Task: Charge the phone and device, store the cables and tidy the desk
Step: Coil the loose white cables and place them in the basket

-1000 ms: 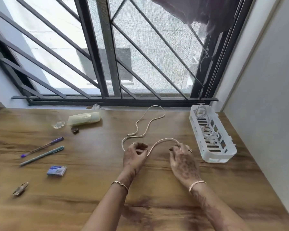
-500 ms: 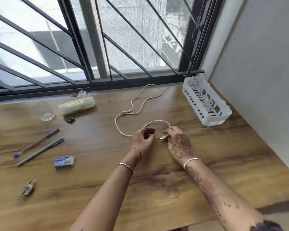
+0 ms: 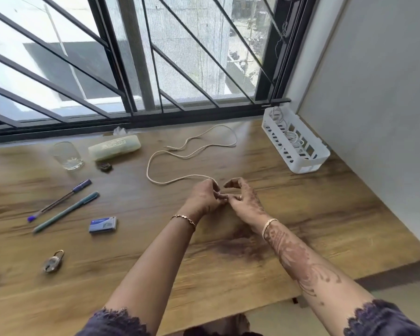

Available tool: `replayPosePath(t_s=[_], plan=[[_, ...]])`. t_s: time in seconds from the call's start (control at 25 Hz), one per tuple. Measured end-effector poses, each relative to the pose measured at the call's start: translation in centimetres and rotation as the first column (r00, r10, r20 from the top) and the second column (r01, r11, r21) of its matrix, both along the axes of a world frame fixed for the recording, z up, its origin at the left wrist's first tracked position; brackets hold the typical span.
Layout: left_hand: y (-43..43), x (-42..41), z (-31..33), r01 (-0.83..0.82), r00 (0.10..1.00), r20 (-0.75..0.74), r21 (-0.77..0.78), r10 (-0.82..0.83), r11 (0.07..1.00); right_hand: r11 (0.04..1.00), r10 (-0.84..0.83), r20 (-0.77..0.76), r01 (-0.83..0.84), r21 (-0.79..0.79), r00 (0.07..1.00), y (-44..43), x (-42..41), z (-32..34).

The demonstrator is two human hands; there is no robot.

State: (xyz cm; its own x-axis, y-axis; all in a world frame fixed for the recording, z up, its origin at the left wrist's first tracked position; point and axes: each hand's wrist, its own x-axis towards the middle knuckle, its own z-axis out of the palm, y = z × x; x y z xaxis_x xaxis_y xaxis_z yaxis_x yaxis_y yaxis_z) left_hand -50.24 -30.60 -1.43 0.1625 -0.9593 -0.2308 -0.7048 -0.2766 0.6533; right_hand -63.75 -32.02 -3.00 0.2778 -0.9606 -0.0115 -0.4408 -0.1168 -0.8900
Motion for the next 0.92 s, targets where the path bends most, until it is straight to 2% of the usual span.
replayPosePath(t_s=[0.12, 0.16, 0.2, 0.24, 0.28, 0.32, 0.36, 0.48, 0.56, 0.64, 0.72, 0.8, 0.92], plan=[[-0.2, 0.7, 0.5, 0.027, 0.996, 0.085, 0.074, -0.033, 0.997, 0.999, 0.052, -0.007, -0.052, -0.007, 0.999, -0.4, 0.4, 0.9], [-0.2, 1.1, 0.8, 0.036, 0.999, 0.034, 0.115, -0.040, 0.993, 0.995, 0.087, -0.051, -0.089, -0.049, 0.995, -0.8, 0.4, 1.4], [-0.1, 1.5, 1.1, 0.043, 0.993, -0.115, 0.154, -0.025, 0.987, 0.988, 0.126, -0.092, -0.133, -0.075, 0.988, -1.1, 0.5, 1.8], [0.1, 1.9, 1.6, 0.045, 0.938, -0.345, 0.191, 0.024, 0.981, 0.981, 0.164, -0.118, -0.174, -0.086, 0.979, -1.6, 0.6, 2.3], [0.4, 2.1, 2.3, 0.067, 0.825, -0.562, 0.209, 0.064, 0.976, 0.976, 0.194, -0.132, -0.205, -0.076, 0.972, -2.1, 0.8, 2.8], [0.7, 2.2, 3.1, 0.083, 0.702, -0.707, 0.202, 0.087, 0.976, 0.971, 0.216, -0.141, -0.228, -0.072, 0.966, -2.6, 1.1, 3.0], [0.8, 2.4, 3.9, 0.083, 0.626, -0.774, 0.185, 0.093, 0.979, 0.967, 0.234, -0.157, -0.246, -0.068, 0.960, -3.2, 1.5, 3.5], [0.5, 2.9, 5.7, -0.013, 0.554, -0.826, 0.122, 0.109, 0.992, 0.950, 0.266, -0.159, -0.287, -0.123, 0.951, -4.6, 2.9, 4.7], [0.0, 3.5, 7.1, -0.063, 0.435, -0.894, 0.084, 0.103, 0.994, 0.952, 0.255, -0.104, -0.268, -0.145, 0.961, -5.6, 3.8, 5.7], [-0.5, 4.1, 8.5, -0.148, 0.294, -0.953, 0.031, 0.074, 0.989, 0.962, 0.251, -0.026, -0.252, -0.102, 0.968, -6.4, 4.5, 6.4], [-1.1, 4.6, 9.7, -0.269, 0.198, -0.979, -0.012, 0.043, 0.963, 0.960, 0.274, -0.022, -0.275, -0.044, 0.961, -6.7, 5.4, 6.7], [-1.8, 4.8, 10.4, -0.362, 0.178, -0.984, -0.078, -0.014, 0.929, 0.935, 0.349, -0.083, -0.353, -0.039, 0.934, -6.1, 6.4, 6.5], [-3.2, 5.0, 10.5, -0.462, 0.133, -0.986, -0.153, -0.102, 0.874, 0.860, 0.461, -0.231, -0.495, -0.121, 0.857, -5.5, 7.5, 6.9]])
